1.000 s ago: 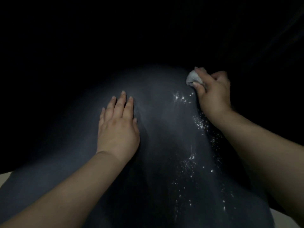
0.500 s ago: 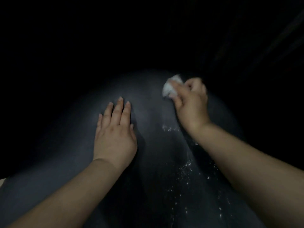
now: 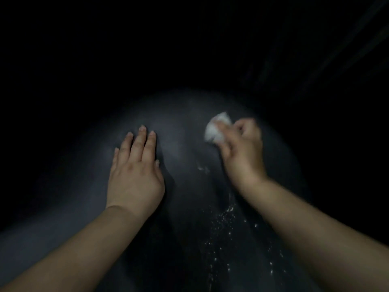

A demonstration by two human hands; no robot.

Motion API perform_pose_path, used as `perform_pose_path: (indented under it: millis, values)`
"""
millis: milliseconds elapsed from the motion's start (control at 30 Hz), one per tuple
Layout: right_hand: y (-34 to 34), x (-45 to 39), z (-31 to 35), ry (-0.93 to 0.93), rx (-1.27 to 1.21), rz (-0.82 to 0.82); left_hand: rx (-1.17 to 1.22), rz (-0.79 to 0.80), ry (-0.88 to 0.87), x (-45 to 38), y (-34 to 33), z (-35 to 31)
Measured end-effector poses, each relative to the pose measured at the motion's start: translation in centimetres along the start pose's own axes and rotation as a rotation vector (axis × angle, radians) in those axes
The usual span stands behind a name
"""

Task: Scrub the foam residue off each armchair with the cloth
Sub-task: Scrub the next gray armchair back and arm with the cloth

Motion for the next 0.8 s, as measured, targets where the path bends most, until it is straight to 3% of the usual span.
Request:
perform_pose_path:
  millis: [100,133,233,333,567,633,733,800]
  values:
    - [-0.4,5.2,0.8,0.165,0.009,0.085,0.002,0.007,0.001,0.1,0.2,0.0]
    - [0.2,5.3,-0.1,0.139,0.021,0.049,0.0,0.007,-0.004,0.1,0.2,0.0]
    - [2.5,1.7,-2.9,-0.185,0.015,-0.232,-0.007,0.0,-0.008,0.0,0.3,0.0]
    - [2.8,-1.6,-3.4,-0.318,0.034,-0.248,-0.014,-0.008,-0.004,0.0,0.1,0.1]
    - [1.4,3.7,-1.5,0.13,0.078,0.157,-0.003,-0.009,0.0,0.0,-0.2,0.0]
    - [2.0,3.2,-2.0,0.132,0.076,0.125,-0.002,-0.013,-0.003,0.0,-0.1,0.0]
    - [2.7,-2.1,-2.2,-0.016,0.051,-0.086,-0.003,-0.013,-0.008,0.0,-0.2,0.0]
    - [2.3,-6.0,-1.3,-0.056,0.009,-0.075,-0.002,-0.022,-0.009,-0.1,-0.3,0.0]
Point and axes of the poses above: each hand's wrist, its own x-axis away from the middle knuckle, its own y-axis out of the back of the hand, z = x × y, the point moved 1 cm from there along -x, towards the middle knuckle, and after that the axes turned 13 degrees about z, right-handed, at the moved point
